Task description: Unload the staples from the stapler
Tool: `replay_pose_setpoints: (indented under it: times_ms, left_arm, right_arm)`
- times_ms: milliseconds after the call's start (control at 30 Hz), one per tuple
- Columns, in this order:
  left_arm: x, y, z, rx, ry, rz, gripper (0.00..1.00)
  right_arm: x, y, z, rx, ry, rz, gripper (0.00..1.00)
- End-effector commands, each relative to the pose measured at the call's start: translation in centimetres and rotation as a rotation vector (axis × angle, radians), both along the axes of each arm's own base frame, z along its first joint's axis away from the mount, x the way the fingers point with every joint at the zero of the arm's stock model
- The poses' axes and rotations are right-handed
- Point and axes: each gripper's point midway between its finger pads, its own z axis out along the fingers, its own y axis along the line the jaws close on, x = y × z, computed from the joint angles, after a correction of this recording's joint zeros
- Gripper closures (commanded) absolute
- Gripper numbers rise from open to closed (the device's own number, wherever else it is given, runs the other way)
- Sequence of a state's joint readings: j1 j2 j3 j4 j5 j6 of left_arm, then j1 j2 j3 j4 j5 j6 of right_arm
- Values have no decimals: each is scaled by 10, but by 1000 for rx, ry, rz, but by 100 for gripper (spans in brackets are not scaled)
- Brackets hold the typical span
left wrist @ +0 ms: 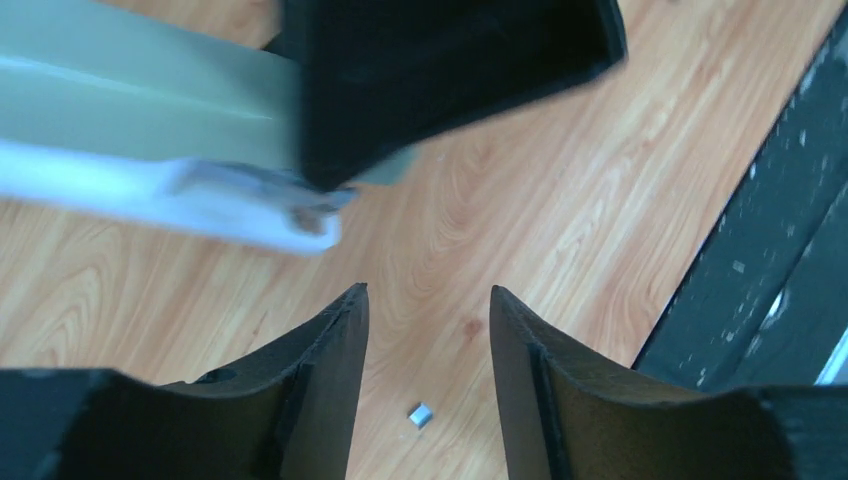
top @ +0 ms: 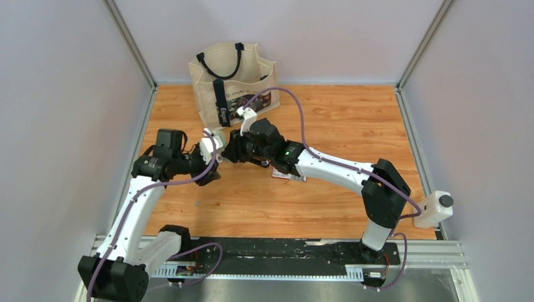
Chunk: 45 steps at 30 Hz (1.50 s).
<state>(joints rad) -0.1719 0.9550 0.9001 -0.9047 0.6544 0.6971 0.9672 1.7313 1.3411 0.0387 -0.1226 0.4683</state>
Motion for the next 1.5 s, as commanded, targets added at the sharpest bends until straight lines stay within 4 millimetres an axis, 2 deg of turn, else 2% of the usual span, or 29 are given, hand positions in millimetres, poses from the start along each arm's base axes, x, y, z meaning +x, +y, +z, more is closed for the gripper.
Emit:
replay_pose_setpoints:
  times_ms: [0, 67, 133, 167, 233, 267, 300, 333, 367, 400, 433, 467, 500, 533, 567, 633, 667, 867, 1033, 1233, 1467]
  left_arm:
    - [39, 12, 50, -158, -13, 316, 40]
    - [54, 29, 60, -168, -33, 416, 37]
    - [61, 36, 73, -212, -14, 460, 36]
    - [65, 44, 77, -233, -8, 493, 35]
    - [70, 46, 87, -283, 5, 522, 35]
    - [74, 52, 90, -296, 2, 549, 35]
    - [78, 57, 91, -317, 19, 606, 34]
    - [84, 62, 94, -329, -1, 635, 34]
    - [86, 66, 94, -341, 0, 660, 36]
    - [86, 66, 94, -357, 13, 675, 37]
    - [88, 67, 95, -361, 6, 681, 37]
    - [87, 67, 95, -365, 9, 684, 37]
    - [86, 66, 94, -369, 19, 686, 37]
    - [85, 65, 94, -371, 28, 684, 34]
    - [84, 64, 93, -371, 35, 681, 33]
    - [81, 63, 90, -361, 58, 672, 31]
    - [80, 63, 89, -357, 69, 670, 31]
    - [75, 66, 82, -323, 82, 672, 30]
    - [78, 72, 88, -320, 9, 706, 29]
    - [82, 76, 94, -336, -5, 738, 29]
    - [86, 80, 92, -333, 2, 747, 28]
  right_arm:
    - [10, -11, -31, -153, -18, -32, 100]
    - [11, -18, -46, -215, -15, -41, 100]
    - [11, -22, -56, -260, -23, -39, 100]
    - [10, -25, -68, -301, -5, -34, 100]
    - [10, -21, -72, -328, 0, -11, 100]
    - [8, -22, -88, -377, 16, 6, 100]
    - [8, -14, -82, -377, 3, 19, 100]
    - [9, -12, -87, -403, -3, 18, 100]
    - [9, -10, -102, -455, -4, 33, 100]
    - [2, -4, -106, -475, -7, 59, 100]
    - [11, 2, -98, -481, -40, 27, 100]
    - [9, 3, -118, -538, -26, 47, 100]
    - [7, 8, -122, -554, -27, 57, 100]
    - [10, 16, -115, -545, -40, 57, 100]
    - [10, 17, -131, -580, -21, 64, 100]
    - [11, 27, -131, -572, -18, 74, 100]
    - [11, 29, -142, -588, -5, 81, 100]
    - [5, 52, -155, -552, 50, 125, 100]
    - [-1, 67, -160, -518, 89, 132, 95]
    - [-4, 78, -171, -501, 134, 115, 94]
    - [-12, 94, -165, -473, 158, 80, 94]
